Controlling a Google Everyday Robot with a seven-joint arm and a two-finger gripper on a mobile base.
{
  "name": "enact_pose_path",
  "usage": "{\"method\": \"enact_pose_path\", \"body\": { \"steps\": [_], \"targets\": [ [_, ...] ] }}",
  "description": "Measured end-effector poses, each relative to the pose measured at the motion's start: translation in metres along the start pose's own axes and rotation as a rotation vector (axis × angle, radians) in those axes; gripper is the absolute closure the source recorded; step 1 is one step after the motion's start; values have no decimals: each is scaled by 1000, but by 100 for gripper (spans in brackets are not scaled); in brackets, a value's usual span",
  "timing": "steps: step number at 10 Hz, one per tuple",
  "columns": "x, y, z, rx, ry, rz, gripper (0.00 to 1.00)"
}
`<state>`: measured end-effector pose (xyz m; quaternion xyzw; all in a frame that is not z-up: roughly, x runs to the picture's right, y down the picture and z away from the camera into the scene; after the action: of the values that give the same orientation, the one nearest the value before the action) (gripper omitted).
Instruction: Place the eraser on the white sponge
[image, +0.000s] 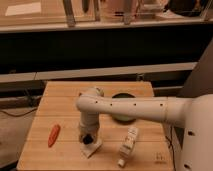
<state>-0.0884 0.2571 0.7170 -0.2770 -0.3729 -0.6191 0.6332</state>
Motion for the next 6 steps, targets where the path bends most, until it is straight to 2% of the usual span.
{"method": "enact_pose_path", "body": {
  "steps": [6],
  "targets": [
    [-4, 14, 4, -42, -7, -21, 100]
  ]
}}
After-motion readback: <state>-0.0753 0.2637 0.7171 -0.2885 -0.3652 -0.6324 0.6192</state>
